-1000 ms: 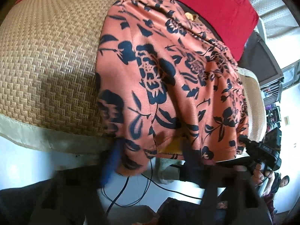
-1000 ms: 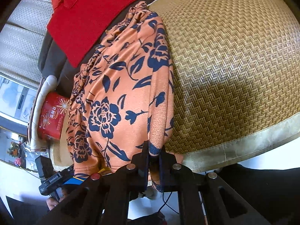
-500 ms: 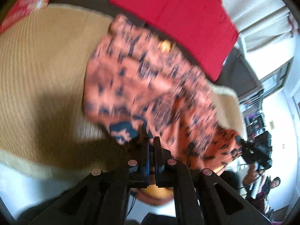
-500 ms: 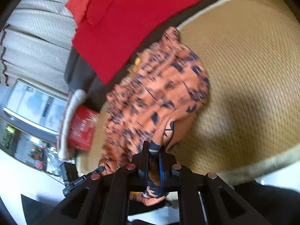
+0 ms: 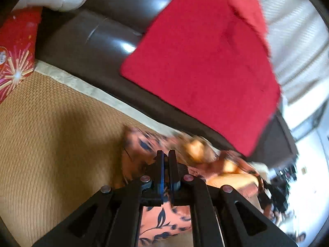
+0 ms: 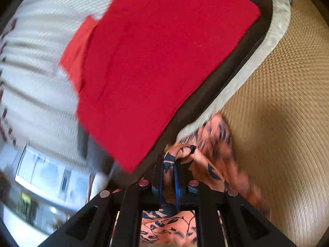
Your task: Fold small clothes
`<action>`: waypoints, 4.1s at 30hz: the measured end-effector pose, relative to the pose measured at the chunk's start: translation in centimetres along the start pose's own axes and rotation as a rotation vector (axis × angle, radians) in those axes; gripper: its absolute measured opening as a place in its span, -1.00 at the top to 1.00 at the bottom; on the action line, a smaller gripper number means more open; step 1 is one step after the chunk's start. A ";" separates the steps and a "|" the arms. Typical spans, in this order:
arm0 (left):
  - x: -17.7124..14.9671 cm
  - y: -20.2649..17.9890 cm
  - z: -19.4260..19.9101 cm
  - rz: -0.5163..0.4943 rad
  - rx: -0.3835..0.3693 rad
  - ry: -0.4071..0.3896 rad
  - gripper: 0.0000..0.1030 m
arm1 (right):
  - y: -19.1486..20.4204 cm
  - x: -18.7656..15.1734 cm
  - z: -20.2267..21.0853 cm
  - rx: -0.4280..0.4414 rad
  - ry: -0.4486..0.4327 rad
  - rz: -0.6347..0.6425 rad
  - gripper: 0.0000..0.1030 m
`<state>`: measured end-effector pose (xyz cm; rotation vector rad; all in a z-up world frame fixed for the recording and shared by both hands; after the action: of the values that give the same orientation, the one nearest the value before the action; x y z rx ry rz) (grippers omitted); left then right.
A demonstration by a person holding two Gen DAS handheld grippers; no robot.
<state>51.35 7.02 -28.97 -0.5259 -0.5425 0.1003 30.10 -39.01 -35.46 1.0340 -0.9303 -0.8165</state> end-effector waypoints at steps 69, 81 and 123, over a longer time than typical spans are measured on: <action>-13.4 3.2 3.4 -0.263 0.486 -0.191 -0.49 | -4.5 -13.7 5.5 -0.454 0.187 0.387 -0.26; -15.3 0.5 -0.6 -0.467 0.616 -0.134 -0.49 | -4.8 -11.4 -1.9 -0.669 0.187 0.612 0.41; -17.7 -6.0 -3.2 -0.609 0.560 -0.100 -0.56 | 1.4 -13.3 -17.6 -0.348 0.357 0.455 0.40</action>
<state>37.58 -3.58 -36.59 0.2024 -0.7192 -0.2988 41.25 -20.79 -41.33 0.6022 -0.6500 -0.3754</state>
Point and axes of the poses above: each gripper's, at about its wrist camera, not at the fingertips, and z roughly against the way its jaws point, y to its left, x to its top, the point moved 8 cm from there along -z, roughly the way its jaws point, and after that the axes turned 9 degrees about x, right-handed, at the moved point
